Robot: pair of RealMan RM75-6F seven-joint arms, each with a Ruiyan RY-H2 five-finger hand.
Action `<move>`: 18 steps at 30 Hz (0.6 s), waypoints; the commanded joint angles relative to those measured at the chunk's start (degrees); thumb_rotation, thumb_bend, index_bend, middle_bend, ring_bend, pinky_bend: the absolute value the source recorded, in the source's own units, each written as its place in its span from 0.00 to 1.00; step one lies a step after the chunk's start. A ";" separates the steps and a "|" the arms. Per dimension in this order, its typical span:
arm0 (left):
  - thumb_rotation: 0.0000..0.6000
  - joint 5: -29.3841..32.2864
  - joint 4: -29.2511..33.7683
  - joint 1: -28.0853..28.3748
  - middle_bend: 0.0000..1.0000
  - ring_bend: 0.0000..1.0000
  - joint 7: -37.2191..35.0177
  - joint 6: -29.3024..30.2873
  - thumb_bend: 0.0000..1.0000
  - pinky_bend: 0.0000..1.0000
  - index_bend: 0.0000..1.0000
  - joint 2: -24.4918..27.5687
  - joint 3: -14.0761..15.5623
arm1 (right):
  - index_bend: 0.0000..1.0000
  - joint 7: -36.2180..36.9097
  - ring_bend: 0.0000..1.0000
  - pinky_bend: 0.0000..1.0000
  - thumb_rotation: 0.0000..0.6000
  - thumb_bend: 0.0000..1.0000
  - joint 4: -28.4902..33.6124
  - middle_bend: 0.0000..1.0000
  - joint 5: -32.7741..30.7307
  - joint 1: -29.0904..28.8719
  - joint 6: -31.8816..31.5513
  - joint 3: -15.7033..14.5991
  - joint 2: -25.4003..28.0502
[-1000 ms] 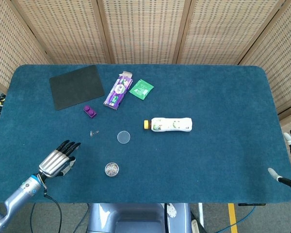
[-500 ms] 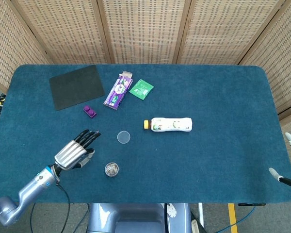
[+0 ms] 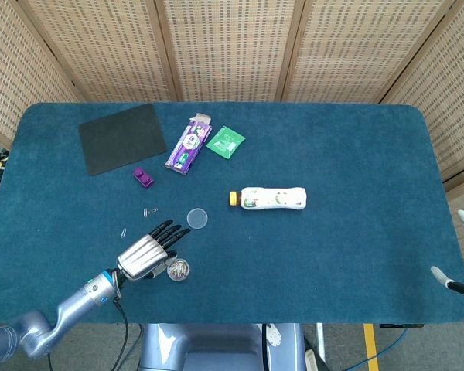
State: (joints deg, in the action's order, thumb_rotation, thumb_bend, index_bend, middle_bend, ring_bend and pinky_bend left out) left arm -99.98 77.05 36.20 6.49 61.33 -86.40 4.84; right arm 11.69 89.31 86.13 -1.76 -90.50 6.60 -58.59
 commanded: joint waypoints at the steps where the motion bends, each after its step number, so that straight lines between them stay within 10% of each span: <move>1: 1.00 0.18 -0.20 0.08 0.00 0.00 0.36 -0.26 0.43 0.00 0.66 -0.40 0.10 | 0.00 0.09 0.00 0.00 1.00 0.00 -0.04 0.00 -0.04 -0.01 0.04 0.00 0.01; 13: 1.00 0.22 -2.49 -0.10 0.00 0.00 -1.98 0.95 0.37 0.00 0.47 -2.50 0.53 | 0.00 0.33 0.00 0.00 1.00 0.00 -0.08 0.00 0.14 0.04 -0.09 -0.04 0.08; 18: 1.00 0.00 -3.25 -0.14 0.00 0.00 -3.59 1.89 0.20 0.00 0.21 -3.03 0.64 | 0.00 0.40 0.00 0.00 1.00 0.00 -0.18 0.00 -0.01 0.03 -0.03 0.01 0.08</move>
State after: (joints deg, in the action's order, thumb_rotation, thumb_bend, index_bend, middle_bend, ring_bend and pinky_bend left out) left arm -99.91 73.95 36.09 3.23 62.93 -89.36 5.47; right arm 12.09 89.14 86.13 -1.74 -90.53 6.61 -58.51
